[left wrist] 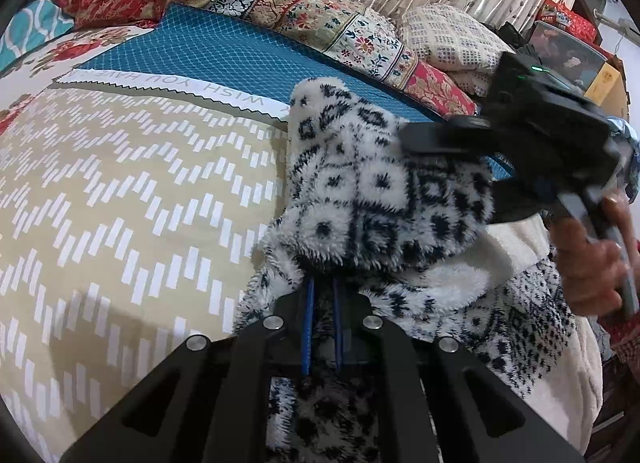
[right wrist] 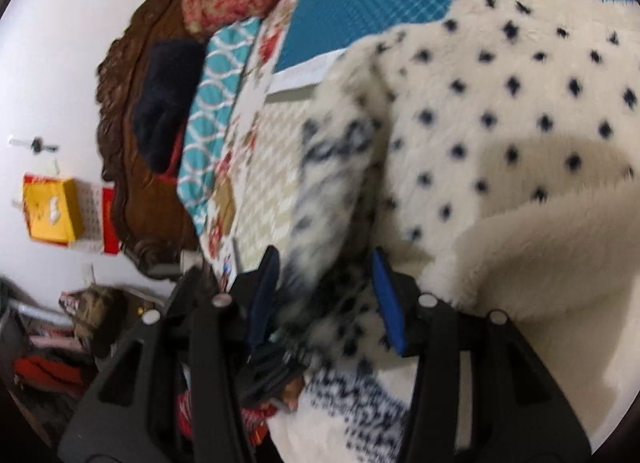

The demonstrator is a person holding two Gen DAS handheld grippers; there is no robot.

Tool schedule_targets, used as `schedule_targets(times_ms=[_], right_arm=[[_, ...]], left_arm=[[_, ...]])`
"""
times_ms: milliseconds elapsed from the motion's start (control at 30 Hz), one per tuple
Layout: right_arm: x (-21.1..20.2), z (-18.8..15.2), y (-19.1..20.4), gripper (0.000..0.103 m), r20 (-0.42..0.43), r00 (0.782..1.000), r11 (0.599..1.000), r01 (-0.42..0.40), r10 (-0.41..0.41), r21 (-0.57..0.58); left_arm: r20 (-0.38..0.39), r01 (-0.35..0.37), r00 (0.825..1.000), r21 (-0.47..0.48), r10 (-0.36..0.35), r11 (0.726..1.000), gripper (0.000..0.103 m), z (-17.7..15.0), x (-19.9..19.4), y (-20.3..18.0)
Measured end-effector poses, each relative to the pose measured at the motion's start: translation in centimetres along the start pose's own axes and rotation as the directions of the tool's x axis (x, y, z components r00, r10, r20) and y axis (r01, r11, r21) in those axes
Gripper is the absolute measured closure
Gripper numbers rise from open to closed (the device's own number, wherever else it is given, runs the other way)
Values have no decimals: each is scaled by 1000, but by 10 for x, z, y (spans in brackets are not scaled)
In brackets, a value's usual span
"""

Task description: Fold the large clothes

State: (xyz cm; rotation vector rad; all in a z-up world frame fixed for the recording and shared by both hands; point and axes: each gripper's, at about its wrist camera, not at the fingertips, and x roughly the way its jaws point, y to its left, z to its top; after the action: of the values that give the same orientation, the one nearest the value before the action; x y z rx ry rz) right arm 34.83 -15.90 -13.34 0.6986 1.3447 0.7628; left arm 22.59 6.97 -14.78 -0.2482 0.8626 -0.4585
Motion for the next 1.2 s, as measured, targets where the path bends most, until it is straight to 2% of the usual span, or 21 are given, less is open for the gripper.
schedule_targets(times_ms=[67,133,167,267,367,433,500,567,600,667,700,733,767,800,867,900,933,1000,1033,1133,1200], right_arm=[[13,20,10,97,0,1000,1000,-13,13,-12],[22,43,26,97,33,997,997,-64,65,-34],[30,57,36,97,48,998,997,-49,52,-60],[77,91,62,94,55,989,973,148,-141,-179],[99,109,53,90,111,935,921,353,-338,-166],[84,110,46,90,144,940,937,328,-310,-124],[51,100,46,74,216,939,949,295,-267,-110],[2,72,53,29,341,910,948,293,-237,-123],[-21,54,56,24,400,885,939,316,-240,-136],[-72,5,53,18,523,796,886,439,-304,-152],[-100,-24,44,18,569,725,834,540,-390,-116],[-118,-40,36,18,588,675,798,597,-446,-80],[-138,-56,23,19,604,608,753,658,-515,-20],[-166,-73,2,22,604,530,705,705,-595,76],[-199,-83,-30,39,574,475,676,709,-667,199],[-214,-83,-53,43,532,495,687,681,-687,254],[-220,-79,-69,52,504,533,709,653,-679,264],[-218,-67,-99,83,438,639,770,580,-633,266],[-217,-64,-104,97,434,662,788,562,-611,251],[-227,-83,-84,97,529,581,780,538,-618,320],[-233,-99,-92,97,535,542,759,512,-648,402]], left_arm=[[2,1,1000,-2,-1,1000,6,0,0,0],[6,0,1000,-1,0,1000,6,0,0,-1],[13,-4,1000,-1,4,1000,6,0,0,-1],[7,3,1000,-13,-3,1000,7,-1,0,2],[3,7,1000,-18,-7,1000,7,-1,1,3],[2,8,1000,-18,-8,1000,7,-1,2,4],[2,10,1000,-20,-10,1000,7,-1,2,4],[2,7,1000,-18,-7,1000,7,0,1,4],[0,7,1000,-19,-7,1000,7,0,1,4],[-13,15,1000,-32,-16,999,7,3,0,6],[-21,16,1000,-47,-17,999,7,8,-4,6],[-18,13,1000,-58,-14,998,7,11,-9,6],[-2,11,1000,-67,-11,998,7,15,-16,5],[35,13,999,-76,-10,997,7,21,-27,3],[91,14,996,-85,-6,996,7,36,-40,-2],[116,12,993,-82,-2,997,7,49,-43,-8],[120,5,993,-64,2,998,7,60,-40,-16],[86,-2,996,-20,3,1000,7,78,-21,-31],[50,-6,999,6,6,1000,7,86,-5,-38],[-58,-120,991,46,123,992,7,97,43,-39],[-157,-140,977,53,147,989,7,97,79,-31]])
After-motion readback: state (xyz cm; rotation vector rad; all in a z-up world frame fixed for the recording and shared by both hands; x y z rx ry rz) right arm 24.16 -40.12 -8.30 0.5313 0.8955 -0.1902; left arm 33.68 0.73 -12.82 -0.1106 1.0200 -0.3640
